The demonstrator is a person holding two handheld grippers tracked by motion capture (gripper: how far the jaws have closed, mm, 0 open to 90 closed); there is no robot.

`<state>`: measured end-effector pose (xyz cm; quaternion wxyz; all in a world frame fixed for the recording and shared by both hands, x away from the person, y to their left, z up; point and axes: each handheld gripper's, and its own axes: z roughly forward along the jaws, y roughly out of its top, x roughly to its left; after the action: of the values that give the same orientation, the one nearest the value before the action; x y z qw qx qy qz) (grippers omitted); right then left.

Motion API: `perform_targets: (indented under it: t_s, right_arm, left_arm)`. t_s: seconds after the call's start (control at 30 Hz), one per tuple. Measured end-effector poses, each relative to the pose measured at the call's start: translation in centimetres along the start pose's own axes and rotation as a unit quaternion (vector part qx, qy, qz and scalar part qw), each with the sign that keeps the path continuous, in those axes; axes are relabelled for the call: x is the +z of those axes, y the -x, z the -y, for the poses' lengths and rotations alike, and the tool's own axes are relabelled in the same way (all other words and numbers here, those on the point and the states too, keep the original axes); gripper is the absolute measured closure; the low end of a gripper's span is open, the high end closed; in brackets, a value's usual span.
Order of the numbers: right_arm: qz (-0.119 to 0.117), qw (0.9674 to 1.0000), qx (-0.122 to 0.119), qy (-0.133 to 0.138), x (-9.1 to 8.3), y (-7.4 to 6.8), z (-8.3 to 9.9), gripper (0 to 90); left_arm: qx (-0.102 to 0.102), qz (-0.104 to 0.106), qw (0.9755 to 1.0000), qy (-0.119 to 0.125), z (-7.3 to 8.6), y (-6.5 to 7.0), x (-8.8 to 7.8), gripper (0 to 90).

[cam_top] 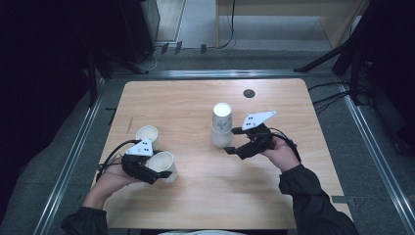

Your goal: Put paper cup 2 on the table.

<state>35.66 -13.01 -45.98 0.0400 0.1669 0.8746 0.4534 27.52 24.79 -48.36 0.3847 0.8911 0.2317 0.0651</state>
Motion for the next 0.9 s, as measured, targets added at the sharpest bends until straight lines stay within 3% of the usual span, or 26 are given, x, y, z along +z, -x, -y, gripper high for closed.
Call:
perform_targets:
  t_s: [0.13, 0.53, 0.9]
  right_arm:
    - [0.002, 1.0, -0.001, -0.002, 0.0, 0.0, 0.0, 23.5]
    - [-0.004, 1.0, -0.003, -0.001, 0.2, -0.1, 0.0, 23.5]
    - [-0.003, 1.0, -0.003, -0.001, 0.2, 0.0, 0.0, 23.5]
  left_arm:
    - [-0.011, -0.009, 0.9999, -0.006, 0.3, -0.6, 0.1, 23.8]
    - [0.0, -0.029, 0.9987, -0.042, 0.6, -0.6, 0.9, 22.1]
    - [0.002, -0.023, 0.9979, -0.061, 0.7, -0.5, 1.4, 20.3]
